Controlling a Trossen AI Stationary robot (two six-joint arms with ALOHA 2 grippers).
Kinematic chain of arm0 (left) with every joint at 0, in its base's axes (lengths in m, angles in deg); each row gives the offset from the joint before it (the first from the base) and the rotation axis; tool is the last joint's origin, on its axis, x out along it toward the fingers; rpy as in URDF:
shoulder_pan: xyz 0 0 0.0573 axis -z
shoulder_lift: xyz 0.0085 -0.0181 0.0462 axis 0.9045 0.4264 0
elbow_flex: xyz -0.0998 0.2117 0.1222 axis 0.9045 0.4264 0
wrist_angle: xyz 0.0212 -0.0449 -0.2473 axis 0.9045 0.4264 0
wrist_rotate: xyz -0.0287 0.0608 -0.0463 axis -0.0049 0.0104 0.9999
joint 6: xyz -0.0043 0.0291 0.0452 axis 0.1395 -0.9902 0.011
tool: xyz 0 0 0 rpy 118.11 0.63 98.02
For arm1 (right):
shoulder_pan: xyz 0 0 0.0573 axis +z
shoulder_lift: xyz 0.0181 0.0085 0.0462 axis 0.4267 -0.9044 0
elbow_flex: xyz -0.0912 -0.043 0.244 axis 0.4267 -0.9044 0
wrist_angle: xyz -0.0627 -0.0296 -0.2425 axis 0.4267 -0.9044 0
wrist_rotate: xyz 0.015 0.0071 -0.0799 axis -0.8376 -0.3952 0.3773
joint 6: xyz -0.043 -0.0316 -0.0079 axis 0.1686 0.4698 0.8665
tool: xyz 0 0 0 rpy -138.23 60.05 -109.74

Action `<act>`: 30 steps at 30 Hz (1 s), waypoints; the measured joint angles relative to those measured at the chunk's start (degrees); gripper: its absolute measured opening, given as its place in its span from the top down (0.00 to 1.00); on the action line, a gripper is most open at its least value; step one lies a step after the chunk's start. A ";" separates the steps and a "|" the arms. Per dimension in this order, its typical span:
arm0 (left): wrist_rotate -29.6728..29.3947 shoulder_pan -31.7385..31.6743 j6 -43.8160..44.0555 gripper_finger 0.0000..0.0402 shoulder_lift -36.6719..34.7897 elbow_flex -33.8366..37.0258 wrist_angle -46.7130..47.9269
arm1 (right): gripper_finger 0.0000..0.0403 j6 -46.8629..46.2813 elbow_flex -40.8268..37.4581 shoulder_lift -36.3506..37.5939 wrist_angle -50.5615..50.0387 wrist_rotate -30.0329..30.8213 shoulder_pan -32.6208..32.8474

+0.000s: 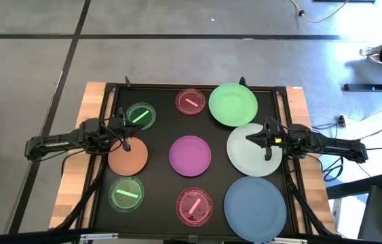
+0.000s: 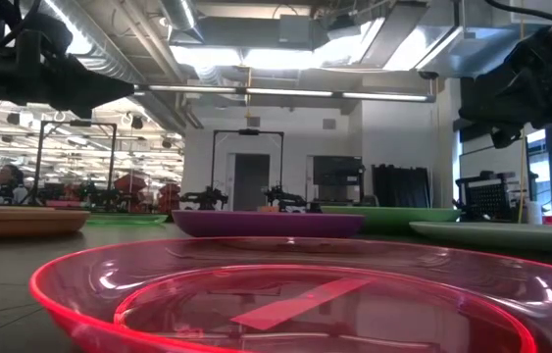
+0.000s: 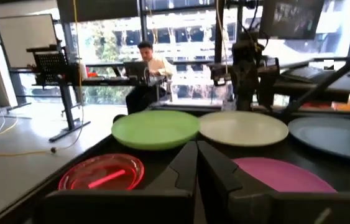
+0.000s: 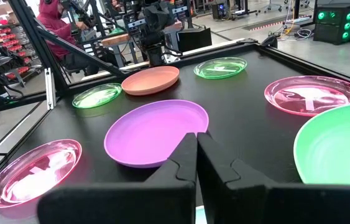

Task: Stack plastic plates
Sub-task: Stack the blue plate on top of the gray plate

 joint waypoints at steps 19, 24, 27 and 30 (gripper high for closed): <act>-1.69 0.03 2.76 0.98 2.97 0.00 -14.70 | 0.99 23.60 0.02 0.00 0.93 6.27 0.01; -1.66 1.03 4.36 0.98 8.10 0.00 -18.65 | 0.99 20.68 0.02 0.00 1.96 3.87 0.00; -1.69 1.71 5.16 0.98 11.99 0.00 -21.58 | 0.99 13.05 0.02 0.00 3.54 3.69 0.01; -1.91 2.05 6.35 0.98 16.41 -0.01 -26.05 | 0.99 11.35 0.02 0.00 6.77 3.71 0.00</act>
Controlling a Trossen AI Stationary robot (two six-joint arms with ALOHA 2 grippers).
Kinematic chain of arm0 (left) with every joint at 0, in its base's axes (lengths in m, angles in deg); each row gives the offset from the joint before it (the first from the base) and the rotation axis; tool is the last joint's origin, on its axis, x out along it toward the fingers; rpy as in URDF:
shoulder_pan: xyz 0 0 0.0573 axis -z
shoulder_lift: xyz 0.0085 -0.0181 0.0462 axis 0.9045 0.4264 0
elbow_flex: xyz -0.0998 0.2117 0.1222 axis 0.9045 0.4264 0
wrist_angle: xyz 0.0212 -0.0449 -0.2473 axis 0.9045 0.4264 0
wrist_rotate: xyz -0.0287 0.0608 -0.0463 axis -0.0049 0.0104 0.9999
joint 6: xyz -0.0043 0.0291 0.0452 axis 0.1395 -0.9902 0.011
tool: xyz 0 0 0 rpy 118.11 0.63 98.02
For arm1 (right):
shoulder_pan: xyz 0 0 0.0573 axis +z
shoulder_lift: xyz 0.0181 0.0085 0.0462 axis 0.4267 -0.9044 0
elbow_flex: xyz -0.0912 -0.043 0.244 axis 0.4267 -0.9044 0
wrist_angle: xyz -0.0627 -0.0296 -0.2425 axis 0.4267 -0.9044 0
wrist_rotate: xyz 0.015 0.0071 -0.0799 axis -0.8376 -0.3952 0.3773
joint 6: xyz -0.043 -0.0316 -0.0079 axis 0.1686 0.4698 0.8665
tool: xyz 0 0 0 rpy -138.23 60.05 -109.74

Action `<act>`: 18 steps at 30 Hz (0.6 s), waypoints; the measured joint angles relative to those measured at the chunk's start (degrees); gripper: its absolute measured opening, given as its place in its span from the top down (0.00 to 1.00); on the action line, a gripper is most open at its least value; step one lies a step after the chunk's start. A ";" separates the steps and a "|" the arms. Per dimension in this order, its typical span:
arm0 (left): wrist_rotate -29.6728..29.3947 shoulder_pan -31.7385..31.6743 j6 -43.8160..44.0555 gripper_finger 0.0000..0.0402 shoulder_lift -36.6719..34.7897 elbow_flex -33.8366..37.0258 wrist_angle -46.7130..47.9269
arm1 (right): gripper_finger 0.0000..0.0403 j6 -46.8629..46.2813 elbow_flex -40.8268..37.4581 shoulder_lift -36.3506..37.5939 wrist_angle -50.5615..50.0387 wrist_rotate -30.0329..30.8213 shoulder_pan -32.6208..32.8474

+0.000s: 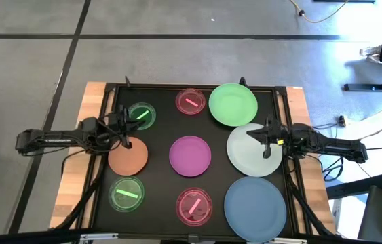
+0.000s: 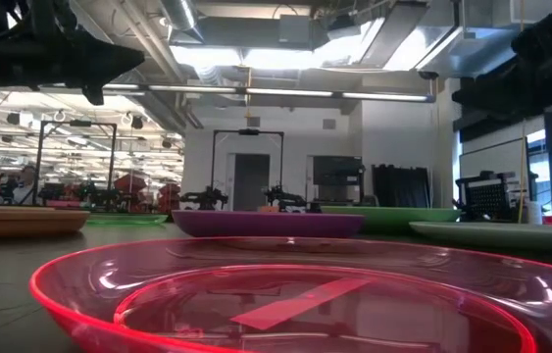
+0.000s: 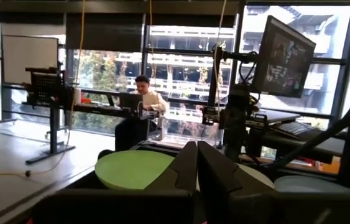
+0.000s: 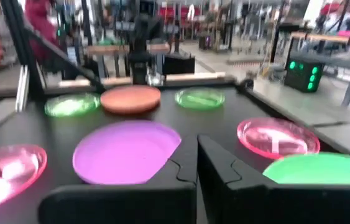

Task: Stack plastic plates
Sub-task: Stack the blue plate on top of the gray plate

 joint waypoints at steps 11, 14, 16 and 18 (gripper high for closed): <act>-5.50 5.43 2.61 0.98 18.48 -5.46 -4.69 | 0.99 0.33 0.00 0.00 16.38 5.37 0.00; -8.76 7.45 2.47 0.98 24.22 -8.46 -4.71 | 0.99 0.37 0.00 -0.01 19.86 7.52 0.00; -9.92 8.27 1.80 0.98 28.39 -10.97 -4.76 | 0.99 0.61 0.00 -0.02 22.97 8.50 0.01; -10.11 8.67 0.69 0.98 32.65 -13.76 -4.70 | 0.99 2.12 0.00 -0.02 25.88 8.21 0.00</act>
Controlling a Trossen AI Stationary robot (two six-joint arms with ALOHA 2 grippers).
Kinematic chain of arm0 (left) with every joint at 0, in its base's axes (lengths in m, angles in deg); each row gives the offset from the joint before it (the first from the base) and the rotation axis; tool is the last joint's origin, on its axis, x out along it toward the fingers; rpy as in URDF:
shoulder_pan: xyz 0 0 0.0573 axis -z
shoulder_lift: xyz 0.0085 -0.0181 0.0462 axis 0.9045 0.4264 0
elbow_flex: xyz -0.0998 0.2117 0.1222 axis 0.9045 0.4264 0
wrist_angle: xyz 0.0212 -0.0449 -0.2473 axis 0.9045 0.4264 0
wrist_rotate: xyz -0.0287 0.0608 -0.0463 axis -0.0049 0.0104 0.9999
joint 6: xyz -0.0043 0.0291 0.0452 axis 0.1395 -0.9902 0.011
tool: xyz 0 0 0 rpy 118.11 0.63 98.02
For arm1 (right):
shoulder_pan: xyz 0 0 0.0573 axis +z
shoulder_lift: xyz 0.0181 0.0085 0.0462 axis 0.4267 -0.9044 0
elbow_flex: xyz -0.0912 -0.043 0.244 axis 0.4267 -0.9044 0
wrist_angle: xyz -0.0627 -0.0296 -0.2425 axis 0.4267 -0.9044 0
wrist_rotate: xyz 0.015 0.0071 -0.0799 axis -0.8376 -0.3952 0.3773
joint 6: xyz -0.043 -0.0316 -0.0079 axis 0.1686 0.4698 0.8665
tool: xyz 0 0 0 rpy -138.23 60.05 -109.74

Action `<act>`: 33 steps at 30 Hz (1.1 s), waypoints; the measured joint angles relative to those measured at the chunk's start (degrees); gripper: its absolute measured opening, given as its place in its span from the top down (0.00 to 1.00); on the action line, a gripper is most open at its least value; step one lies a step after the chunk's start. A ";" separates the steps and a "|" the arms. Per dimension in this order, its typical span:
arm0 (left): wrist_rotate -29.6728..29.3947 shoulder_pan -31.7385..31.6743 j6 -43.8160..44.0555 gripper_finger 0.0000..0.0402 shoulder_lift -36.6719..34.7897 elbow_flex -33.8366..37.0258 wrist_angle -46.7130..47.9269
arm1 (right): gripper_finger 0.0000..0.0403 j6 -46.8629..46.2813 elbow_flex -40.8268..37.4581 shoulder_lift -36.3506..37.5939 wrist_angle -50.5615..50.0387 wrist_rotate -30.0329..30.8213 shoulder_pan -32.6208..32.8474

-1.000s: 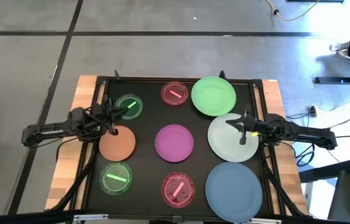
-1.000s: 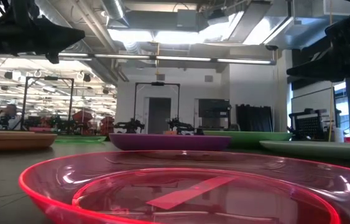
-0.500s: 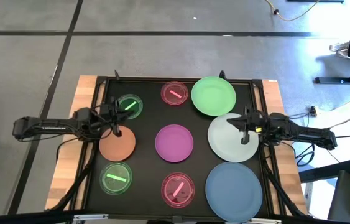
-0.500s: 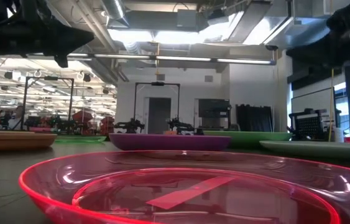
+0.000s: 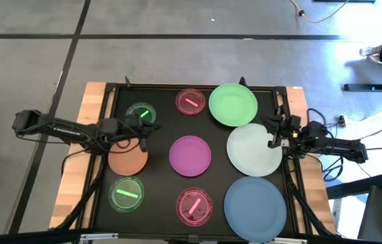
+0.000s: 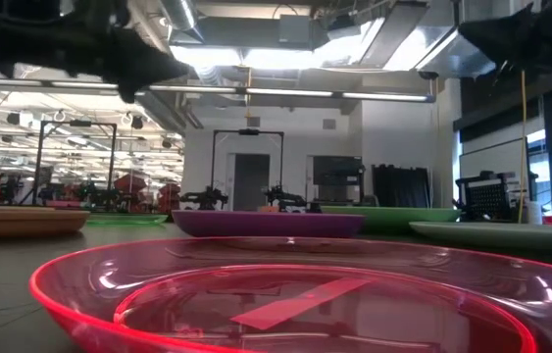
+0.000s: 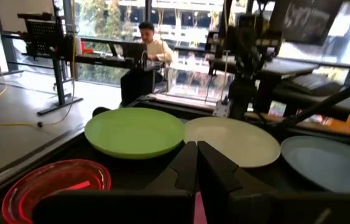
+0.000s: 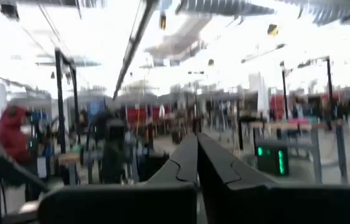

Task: Stack plastic plates
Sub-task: Stack the blue plate on top of the gray plate

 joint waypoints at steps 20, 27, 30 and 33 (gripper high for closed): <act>8.51 -0.11 -7.65 0.98 44.04 -37.33 0.04 | 0.99 5.21 0.00 0.07 1.93 -4.60 0.02; 8.37 -2.33 -7.24 0.88 53.11 -48.92 8.84 | 0.99 6.88 0.00 0.07 4.88 -4.37 0.00; 8.38 -3.17 -7.54 0.80 56.77 -53.25 13.35 | 0.99 7.24 0.00 0.07 5.78 -4.13 0.00; 9.80 -3.93 -7.33 0.72 60.06 -57.62 17.79 | 0.99 7.24 0.00 0.07 6.47 -4.12 0.00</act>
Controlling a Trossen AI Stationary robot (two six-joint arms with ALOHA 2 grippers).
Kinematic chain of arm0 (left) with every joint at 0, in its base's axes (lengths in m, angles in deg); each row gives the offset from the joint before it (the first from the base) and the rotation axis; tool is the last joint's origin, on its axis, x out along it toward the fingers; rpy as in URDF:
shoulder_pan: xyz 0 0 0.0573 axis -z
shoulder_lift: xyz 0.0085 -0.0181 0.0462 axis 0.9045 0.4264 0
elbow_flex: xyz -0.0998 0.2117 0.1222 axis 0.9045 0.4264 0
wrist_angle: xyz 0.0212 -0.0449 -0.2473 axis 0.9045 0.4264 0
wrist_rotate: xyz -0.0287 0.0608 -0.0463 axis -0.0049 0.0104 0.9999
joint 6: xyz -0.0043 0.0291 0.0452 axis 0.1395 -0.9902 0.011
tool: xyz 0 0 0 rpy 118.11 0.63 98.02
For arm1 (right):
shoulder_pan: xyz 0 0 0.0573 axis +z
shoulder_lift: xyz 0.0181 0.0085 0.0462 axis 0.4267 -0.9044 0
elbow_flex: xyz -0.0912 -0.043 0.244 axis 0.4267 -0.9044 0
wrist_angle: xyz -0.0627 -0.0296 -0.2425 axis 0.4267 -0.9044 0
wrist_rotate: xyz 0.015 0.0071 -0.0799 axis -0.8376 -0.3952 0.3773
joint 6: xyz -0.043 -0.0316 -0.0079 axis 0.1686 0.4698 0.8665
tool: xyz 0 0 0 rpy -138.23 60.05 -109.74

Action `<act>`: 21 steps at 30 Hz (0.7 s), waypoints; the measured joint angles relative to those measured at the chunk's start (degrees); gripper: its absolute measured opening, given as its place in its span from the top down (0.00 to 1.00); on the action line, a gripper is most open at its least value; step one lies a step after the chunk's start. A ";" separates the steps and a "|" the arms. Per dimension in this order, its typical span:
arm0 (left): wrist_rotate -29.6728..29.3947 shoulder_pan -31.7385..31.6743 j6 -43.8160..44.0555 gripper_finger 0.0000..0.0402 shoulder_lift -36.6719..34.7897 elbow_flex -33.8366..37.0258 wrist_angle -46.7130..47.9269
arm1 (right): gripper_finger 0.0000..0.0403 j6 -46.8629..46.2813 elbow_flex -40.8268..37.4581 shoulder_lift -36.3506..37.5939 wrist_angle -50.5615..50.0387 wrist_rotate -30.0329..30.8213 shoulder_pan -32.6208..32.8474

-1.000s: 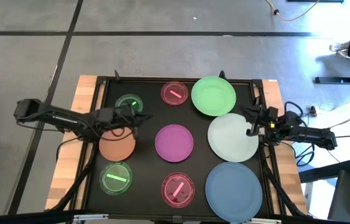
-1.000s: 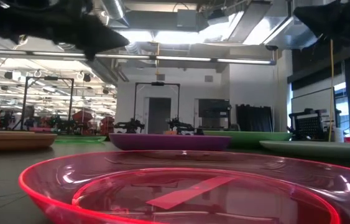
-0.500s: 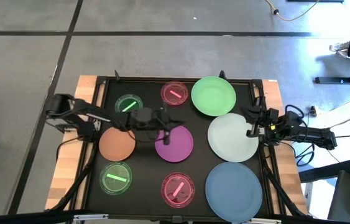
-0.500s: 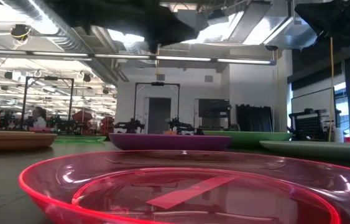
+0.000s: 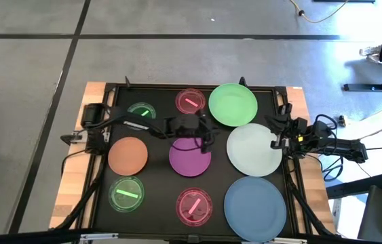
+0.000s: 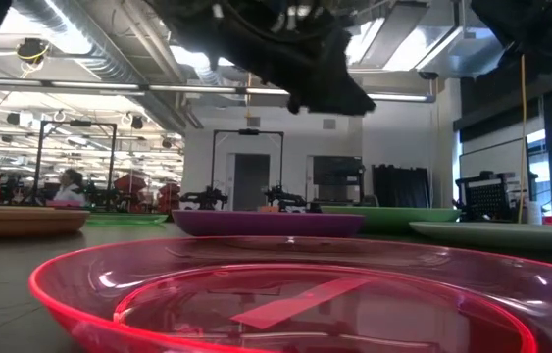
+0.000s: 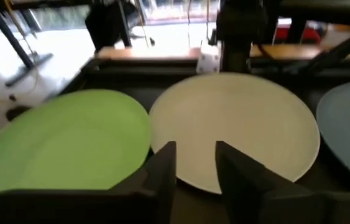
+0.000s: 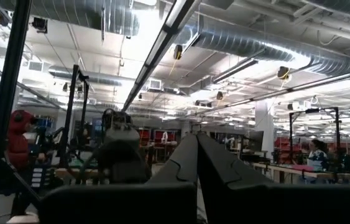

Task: Stack plastic plates
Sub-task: Stack the blue plate on top of the gray plate

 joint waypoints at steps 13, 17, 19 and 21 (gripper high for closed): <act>16.17 7.50 5.53 0.65 11.62 -12.27 6.50 | 0.99 -0.55 0.00 0.00 -3.01 -0.09 0.00; 16.01 10.21 12.16 0.65 15.50 -16.43 6.91 | 0.99 -1.36 0.00 -0.28 -2.88 -0.11 0.00; 16.01 11.39 14.63 0.65 17.26 -18.81 7.62 | 0.99 -1.44 0.00 -0.88 -2.89 -0.11 0.00; 15.96 12.45 17.17 0.65 19.10 -21.64 9.04 | 0.99 -1.49 0.00 -1.73 -2.59 0.22 0.00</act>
